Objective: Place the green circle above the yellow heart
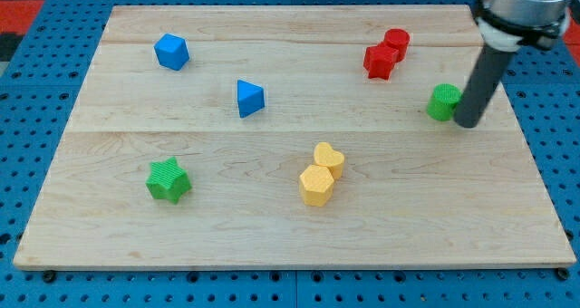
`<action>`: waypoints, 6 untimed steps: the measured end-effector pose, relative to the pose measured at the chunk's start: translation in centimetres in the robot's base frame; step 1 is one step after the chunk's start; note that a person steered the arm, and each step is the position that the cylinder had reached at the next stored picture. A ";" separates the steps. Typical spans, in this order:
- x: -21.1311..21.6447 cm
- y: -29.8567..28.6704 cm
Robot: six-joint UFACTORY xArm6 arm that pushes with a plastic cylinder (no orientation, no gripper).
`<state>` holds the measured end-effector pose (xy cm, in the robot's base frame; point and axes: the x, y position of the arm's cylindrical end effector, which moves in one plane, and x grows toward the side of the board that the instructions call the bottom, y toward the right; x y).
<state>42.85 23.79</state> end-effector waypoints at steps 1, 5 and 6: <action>-1.4 2.0; -5.2 -6.6; -3.0 -9.2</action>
